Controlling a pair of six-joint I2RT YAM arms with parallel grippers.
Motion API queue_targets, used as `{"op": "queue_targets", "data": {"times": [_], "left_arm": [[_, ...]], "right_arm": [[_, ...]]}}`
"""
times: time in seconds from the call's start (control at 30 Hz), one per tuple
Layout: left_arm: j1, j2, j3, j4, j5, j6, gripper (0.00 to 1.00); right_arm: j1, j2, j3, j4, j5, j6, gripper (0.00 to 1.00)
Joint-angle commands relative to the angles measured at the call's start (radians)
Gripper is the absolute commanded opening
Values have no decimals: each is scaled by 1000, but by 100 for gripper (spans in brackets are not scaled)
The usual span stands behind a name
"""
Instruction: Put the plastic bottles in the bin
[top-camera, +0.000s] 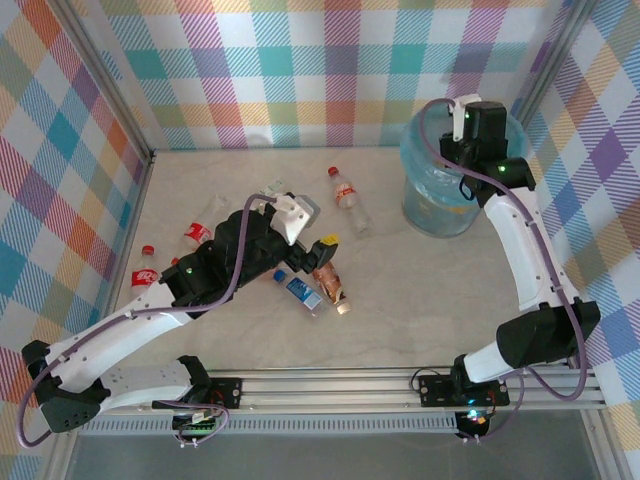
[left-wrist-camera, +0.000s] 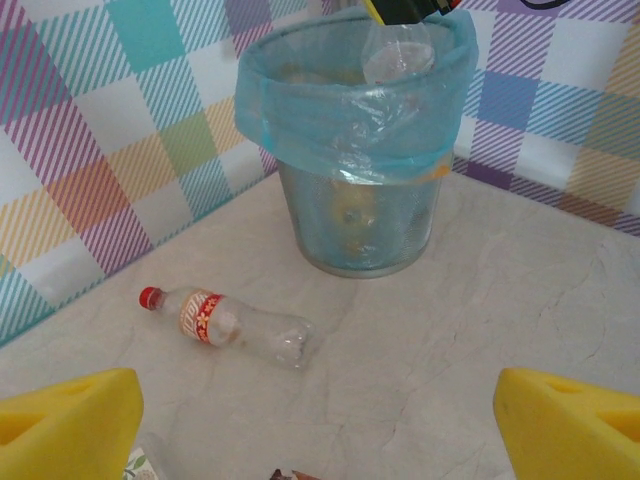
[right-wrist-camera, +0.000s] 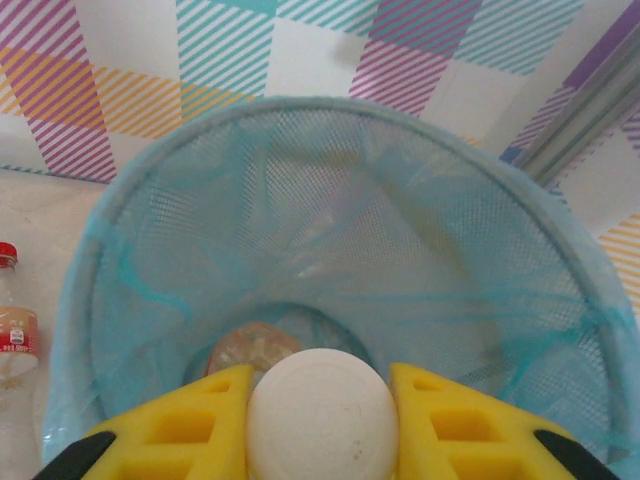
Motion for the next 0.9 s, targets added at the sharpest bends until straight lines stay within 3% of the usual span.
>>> {"op": "queue_targets", "data": {"times": [0.0, 0.13, 0.23, 0.27, 0.4, 0.87], "left_arm": [[-11, 1, -11, 18, 12, -31, 91], [-11, 13, -11, 23, 8, -38, 90], [-11, 22, -5, 21, 13, -41, 90], [-11, 25, -3, 19, 13, -42, 90], [-11, 32, 4, 11, 10, -43, 90], [-11, 33, 1, 2, -61, -71, 90]], "right_arm": [[-30, -31, -35, 26, -47, 58, 13], [-64, -17, -77, 50, -110, 69, 26], [-80, 1, -92, 47, -128, 110, 47], [-82, 6, -93, 42, -128, 114, 49], [-86, 14, -97, 36, -131, 119, 54], [-88, -58, -65, -23, -202, 181, 57]]}}
